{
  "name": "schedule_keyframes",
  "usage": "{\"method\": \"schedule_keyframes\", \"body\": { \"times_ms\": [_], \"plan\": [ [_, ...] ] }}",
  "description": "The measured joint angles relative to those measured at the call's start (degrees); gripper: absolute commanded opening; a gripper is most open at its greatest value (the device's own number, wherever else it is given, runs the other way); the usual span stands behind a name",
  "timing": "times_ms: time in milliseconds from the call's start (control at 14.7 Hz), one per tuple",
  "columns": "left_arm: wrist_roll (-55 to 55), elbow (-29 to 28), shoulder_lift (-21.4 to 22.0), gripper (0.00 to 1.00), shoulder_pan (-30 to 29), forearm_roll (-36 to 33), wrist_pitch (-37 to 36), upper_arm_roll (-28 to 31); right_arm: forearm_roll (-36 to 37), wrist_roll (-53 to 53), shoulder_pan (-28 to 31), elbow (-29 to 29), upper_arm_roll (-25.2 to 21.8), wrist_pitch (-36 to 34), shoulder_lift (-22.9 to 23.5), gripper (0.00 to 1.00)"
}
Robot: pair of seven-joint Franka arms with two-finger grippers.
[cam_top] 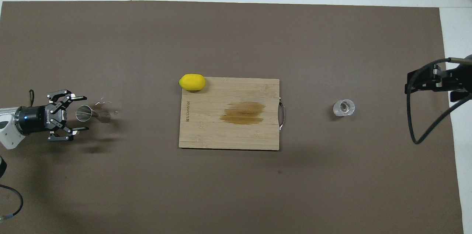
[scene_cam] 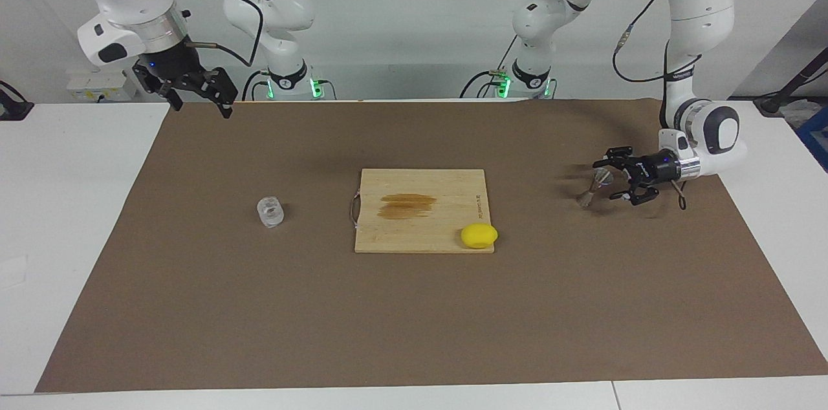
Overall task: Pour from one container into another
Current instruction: 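Close the left gripper on the small metal cup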
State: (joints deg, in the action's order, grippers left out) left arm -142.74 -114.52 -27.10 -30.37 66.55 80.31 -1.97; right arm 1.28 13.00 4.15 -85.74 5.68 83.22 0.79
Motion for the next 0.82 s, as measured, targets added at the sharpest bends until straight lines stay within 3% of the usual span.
{"method": "schedule_keyframes", "body": {
  "times_ms": [819],
  "plan": [
    [-0.99,-0.34,-0.04,1.00,0.04,-0.03,-2.33,0.32,0.00,0.00,0.00,0.00,0.00,0.00,0.00,1.00]
  ]
}}
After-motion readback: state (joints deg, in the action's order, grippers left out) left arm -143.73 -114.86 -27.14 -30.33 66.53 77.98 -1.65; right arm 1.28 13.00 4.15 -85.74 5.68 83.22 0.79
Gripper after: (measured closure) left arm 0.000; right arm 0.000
